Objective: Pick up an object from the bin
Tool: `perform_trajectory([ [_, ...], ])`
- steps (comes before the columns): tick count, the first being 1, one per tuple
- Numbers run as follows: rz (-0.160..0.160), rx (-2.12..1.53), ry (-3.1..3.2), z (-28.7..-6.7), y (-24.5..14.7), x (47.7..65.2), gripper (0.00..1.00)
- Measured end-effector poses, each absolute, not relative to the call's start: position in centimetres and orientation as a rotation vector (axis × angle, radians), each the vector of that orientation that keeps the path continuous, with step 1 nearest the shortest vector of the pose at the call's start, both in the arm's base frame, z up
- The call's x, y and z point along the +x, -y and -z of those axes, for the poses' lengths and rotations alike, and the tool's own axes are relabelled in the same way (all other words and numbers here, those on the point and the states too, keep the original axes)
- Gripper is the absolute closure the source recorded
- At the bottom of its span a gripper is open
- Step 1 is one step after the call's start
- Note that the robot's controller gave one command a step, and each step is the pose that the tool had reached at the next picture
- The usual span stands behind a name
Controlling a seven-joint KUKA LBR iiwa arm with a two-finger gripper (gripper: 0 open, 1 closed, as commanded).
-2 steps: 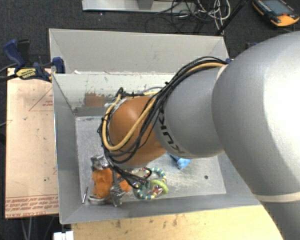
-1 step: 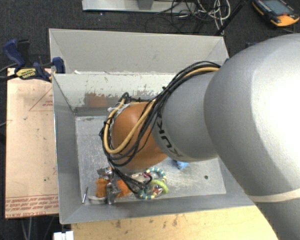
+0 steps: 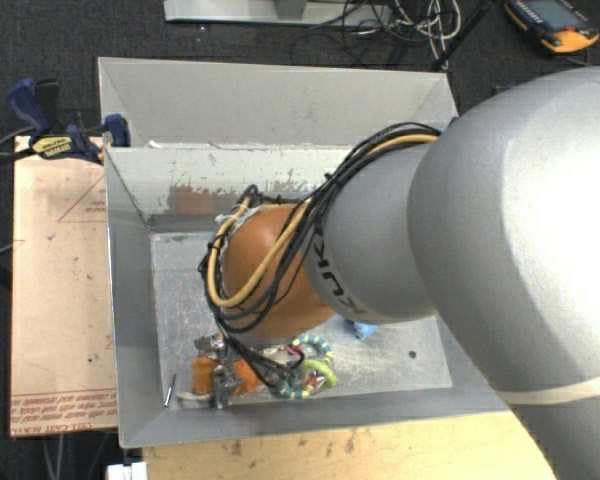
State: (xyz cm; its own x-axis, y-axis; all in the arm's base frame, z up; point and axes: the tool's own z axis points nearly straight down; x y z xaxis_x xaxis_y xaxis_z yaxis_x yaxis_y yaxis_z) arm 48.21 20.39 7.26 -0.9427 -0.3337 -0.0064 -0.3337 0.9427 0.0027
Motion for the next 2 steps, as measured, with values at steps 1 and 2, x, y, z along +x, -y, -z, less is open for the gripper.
perform_trajectory([
  [1, -0.004, -0.531, -3.095, -7.7, -20.3, 48.1, 1.0],
  [2, 0.0, -0.533, -3.103, -9.6, -20.2, 47.9, 1.0],
])
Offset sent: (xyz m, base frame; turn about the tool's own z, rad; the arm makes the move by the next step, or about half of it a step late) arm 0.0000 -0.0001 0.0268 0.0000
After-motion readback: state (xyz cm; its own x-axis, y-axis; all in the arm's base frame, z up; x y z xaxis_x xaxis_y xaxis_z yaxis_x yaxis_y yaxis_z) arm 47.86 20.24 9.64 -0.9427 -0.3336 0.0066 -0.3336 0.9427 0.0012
